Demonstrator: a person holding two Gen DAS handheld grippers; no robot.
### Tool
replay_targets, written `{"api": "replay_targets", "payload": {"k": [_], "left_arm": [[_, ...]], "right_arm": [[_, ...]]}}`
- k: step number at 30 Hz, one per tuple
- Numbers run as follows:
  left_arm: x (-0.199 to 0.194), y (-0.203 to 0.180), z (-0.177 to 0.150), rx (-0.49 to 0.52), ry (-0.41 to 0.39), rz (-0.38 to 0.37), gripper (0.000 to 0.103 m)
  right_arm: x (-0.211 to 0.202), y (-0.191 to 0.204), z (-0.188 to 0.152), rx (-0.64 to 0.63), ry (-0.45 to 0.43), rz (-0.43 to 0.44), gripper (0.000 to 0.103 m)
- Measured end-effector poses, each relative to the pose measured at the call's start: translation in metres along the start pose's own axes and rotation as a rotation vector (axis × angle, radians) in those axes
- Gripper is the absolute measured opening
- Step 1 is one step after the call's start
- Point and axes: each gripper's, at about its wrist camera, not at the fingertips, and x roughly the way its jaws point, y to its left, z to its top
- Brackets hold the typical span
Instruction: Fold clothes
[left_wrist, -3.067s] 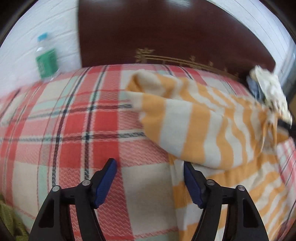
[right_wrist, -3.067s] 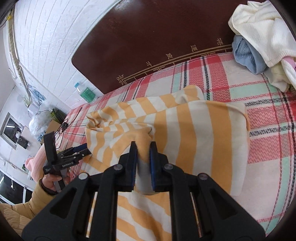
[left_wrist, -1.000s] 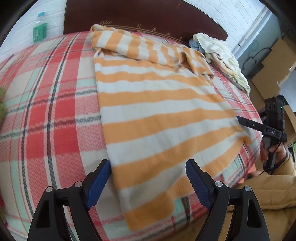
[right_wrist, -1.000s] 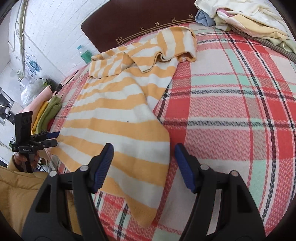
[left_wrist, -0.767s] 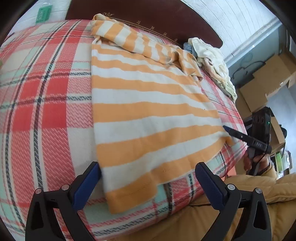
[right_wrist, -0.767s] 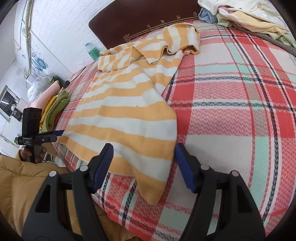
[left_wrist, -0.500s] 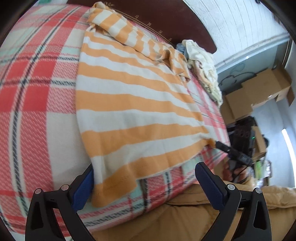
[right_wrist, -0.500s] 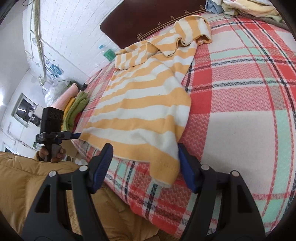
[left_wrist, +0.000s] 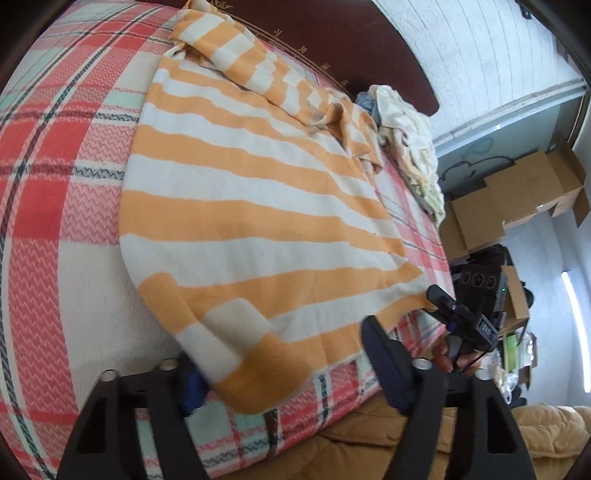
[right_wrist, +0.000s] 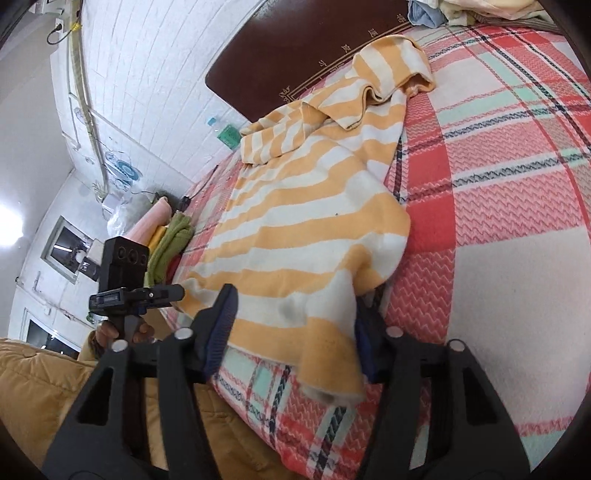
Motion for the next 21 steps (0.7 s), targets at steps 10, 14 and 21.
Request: {"api": "replay_targets", "payload": {"k": [10,14,21], "left_arm": [[-0.003,0.002,0.000,0.056,-0.027,0.131,0.016],[-0.012,0.020,0.003,-0.069,-0.056,-0.060,0.019],[-0.003,0.028,0.005,-0.119,-0.039,-0.147,0.061]], "right_arm": [[-0.010,-0.002,0.011,0.055,-0.052,0.034,0.012],[-0.024,0.008,0.017,0.031,-0.090,0.066,0.012],[-0.017,0.007,0.009,0.038,-0.058,0.077,0.012]]}}
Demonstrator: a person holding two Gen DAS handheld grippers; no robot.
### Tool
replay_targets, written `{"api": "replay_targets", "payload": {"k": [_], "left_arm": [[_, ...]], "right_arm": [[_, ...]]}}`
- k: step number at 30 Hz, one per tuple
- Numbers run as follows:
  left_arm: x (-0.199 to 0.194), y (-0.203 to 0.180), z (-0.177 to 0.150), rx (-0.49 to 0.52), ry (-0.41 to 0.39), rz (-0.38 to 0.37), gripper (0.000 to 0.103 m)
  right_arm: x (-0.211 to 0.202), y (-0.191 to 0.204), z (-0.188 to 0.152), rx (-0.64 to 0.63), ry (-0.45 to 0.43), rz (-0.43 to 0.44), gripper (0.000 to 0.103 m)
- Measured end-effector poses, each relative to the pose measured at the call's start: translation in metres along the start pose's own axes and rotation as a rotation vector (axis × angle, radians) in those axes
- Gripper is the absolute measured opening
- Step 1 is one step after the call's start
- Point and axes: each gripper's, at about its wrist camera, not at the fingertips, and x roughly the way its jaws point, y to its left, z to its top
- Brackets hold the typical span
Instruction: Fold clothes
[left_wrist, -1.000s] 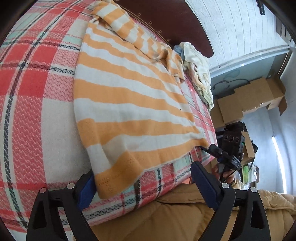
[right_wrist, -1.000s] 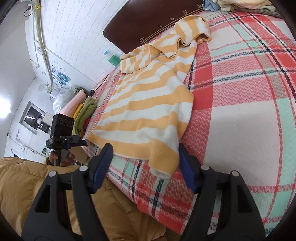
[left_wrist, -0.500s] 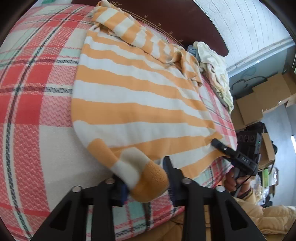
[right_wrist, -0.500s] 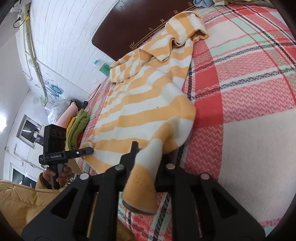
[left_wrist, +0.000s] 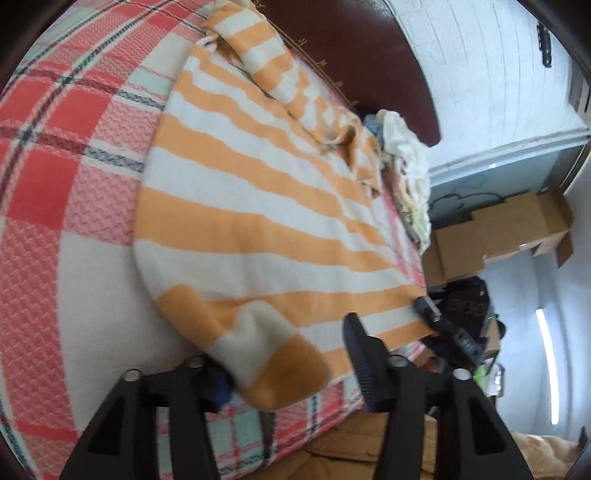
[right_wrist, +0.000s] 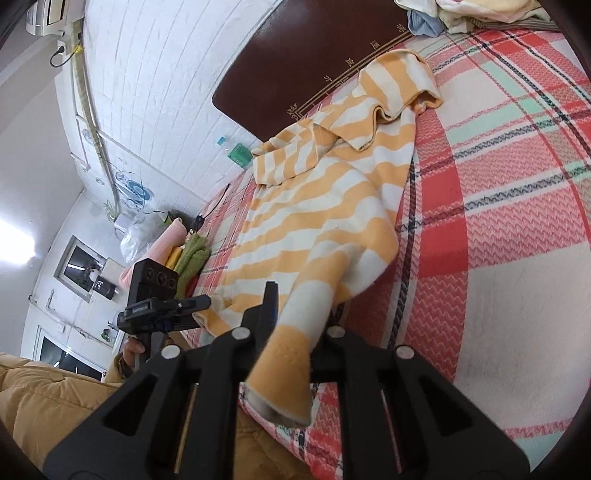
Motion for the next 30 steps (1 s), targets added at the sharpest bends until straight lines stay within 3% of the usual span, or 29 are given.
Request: {"api": "replay_targets", "payload": {"k": [1,2,3,4,6,11,13,18,20,23,30], "left_arm": [[0.001,-0.002,0.001,0.011,-0.001,0.011,0.059],[0.002,-0.003,0.001,0.023,-0.003,0.037,0.049],[0.003,-0.005,0.002,0.034,-0.004,0.066,0.038],[0.004,-0.006,0.003,0.046,-0.005,0.094,0.017],[0.003,-0.002,0.003,0.022,-0.006,0.101,0.015],[-0.004,0.008,0.002,-0.045,0.003,0.004,0.015],[-0.003,0.014,0.003,-0.064,0.018,-0.016,0.015],[0.004,0.016,0.007,-0.035,0.052,-0.043,0.033],[0.005,0.013,0.009,-0.023,0.060,-0.066,0.050],[0.009,0.005,0.012,-0.001,0.072,-0.090,0.066],[0.016,-0.004,0.016,0.012,0.081,-0.082,0.075]], "right_arm": [[0.001,0.001,-0.001,-0.006,0.003,0.000,0.012],[0.002,0.002,-0.003,-0.015,0.004,-0.001,0.012],[0.003,0.003,-0.004,-0.021,0.006,-0.001,0.012],[0.004,0.004,-0.005,-0.024,0.008,0.002,0.012],[0.006,0.004,-0.007,-0.028,0.008,0.013,0.012],[0.008,-0.003,-0.012,0.011,0.014,0.055,0.012],[0.009,-0.008,-0.013,0.011,0.022,0.033,0.012],[0.015,-0.028,-0.014,0.052,0.044,0.032,0.012],[0.015,-0.026,-0.013,0.035,0.046,0.038,0.012],[0.018,-0.028,-0.012,0.036,0.065,0.039,0.013],[0.023,-0.026,-0.011,0.029,0.079,0.018,0.013]]}}
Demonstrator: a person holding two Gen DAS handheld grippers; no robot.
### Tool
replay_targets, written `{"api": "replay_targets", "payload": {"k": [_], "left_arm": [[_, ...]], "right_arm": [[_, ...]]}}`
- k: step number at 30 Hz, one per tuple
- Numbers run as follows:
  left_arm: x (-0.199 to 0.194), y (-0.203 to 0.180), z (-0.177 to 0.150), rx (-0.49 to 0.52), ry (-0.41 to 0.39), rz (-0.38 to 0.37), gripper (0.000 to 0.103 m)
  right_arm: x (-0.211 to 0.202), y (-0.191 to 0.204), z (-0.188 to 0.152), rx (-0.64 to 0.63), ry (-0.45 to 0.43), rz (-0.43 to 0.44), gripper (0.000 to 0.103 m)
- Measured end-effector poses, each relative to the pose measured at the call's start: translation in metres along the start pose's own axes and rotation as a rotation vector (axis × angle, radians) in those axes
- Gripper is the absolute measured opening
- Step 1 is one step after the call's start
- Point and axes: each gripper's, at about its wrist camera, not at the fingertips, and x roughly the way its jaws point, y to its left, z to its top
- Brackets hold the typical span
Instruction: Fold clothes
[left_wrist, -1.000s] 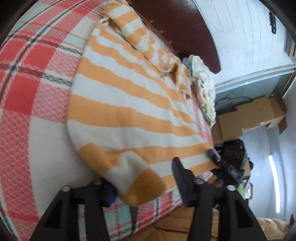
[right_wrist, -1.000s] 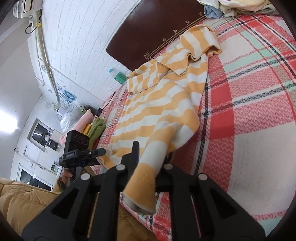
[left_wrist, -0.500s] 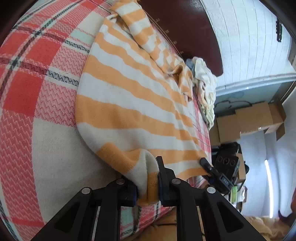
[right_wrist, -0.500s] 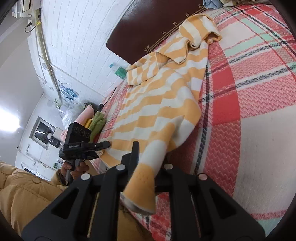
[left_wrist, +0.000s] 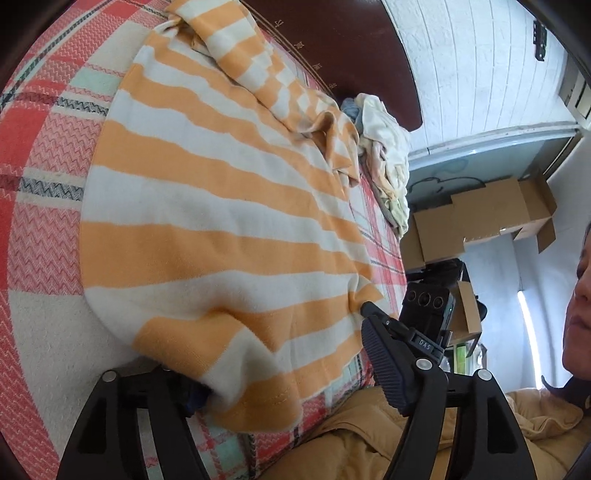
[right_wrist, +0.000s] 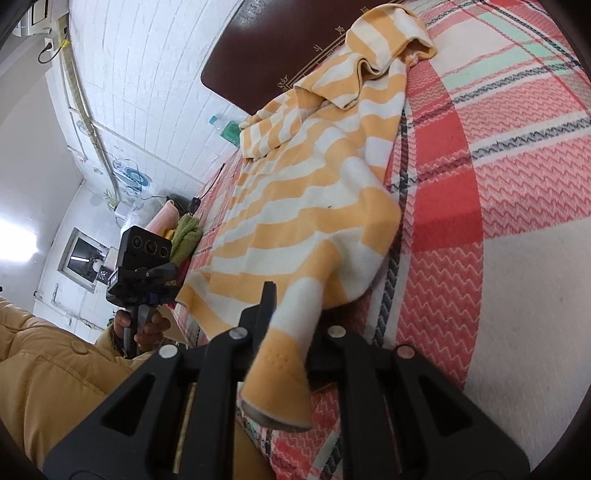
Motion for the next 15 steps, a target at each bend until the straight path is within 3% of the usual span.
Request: {"api": "replay_targets", "payload": {"k": [3,4,5,7,15], "left_arm": [[0.000,-0.002,0.000,-0.006,-0.004,0.032,0.069],[0.000,-0.003,0.000,-0.006,-0.008,0.062,0.058],[0.000,-0.001,-0.001,-0.010,-0.007,0.089,0.038],[-0.002,0.005,-0.001,-0.037,-0.007,0.143,0.012],[-0.031,-0.008,-0.014,-0.052,-0.084,-0.040,0.009]], "right_arm": [[0.002,0.002,0.001,-0.002,0.008,-0.018,0.012],[0.002,0.002,0.001,0.007,0.008,-0.022,0.012],[0.002,0.002,0.002,0.016,0.006,-0.019,0.012],[-0.001,0.003,0.003,0.031,0.004,0.000,0.012],[-0.040,0.034,0.002,-0.010,-0.103,0.092,0.009]]}}
